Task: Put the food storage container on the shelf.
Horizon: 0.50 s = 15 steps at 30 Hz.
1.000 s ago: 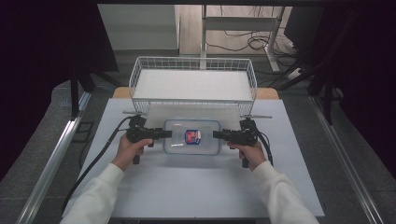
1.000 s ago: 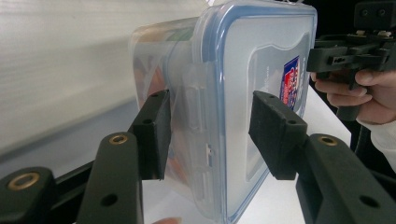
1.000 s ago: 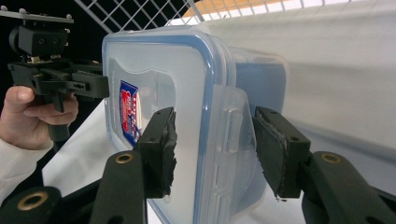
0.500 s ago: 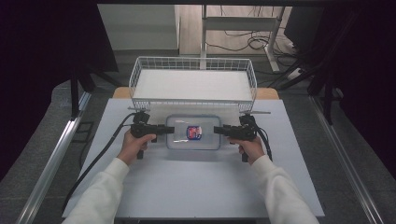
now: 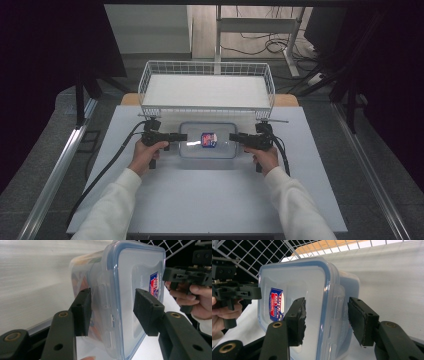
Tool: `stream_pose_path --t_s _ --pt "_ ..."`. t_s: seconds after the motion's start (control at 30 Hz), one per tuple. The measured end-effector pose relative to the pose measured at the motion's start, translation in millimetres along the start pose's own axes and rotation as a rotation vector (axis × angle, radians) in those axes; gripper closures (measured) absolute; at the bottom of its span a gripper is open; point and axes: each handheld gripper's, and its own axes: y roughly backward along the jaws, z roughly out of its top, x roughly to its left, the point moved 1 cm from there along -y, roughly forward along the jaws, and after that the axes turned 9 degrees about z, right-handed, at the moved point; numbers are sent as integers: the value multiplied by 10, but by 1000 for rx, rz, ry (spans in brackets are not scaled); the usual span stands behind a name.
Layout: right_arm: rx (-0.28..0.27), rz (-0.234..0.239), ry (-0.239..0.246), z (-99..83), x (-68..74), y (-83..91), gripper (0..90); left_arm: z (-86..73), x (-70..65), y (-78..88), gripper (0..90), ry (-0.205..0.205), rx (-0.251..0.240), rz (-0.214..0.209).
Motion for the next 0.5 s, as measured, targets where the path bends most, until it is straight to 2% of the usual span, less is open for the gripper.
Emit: stream_pose_path --t_s 0.17,0.27,0.37,0.5 --pt "-22 -30 -57 -4 -14 -26 475 18 52 -43 492 44 -9 -6" --pt "-27 -64 -61 -7 -9 -51 469 24 79 -79 484 69 -15 -1" --pt "-41 -78 -78 -30 -5 -80 459 26 109 -98 471 81 -16 -17" --pt "-96 -101 -95 -42 35 -82 386 10 87 -106 398 80 -31 13"
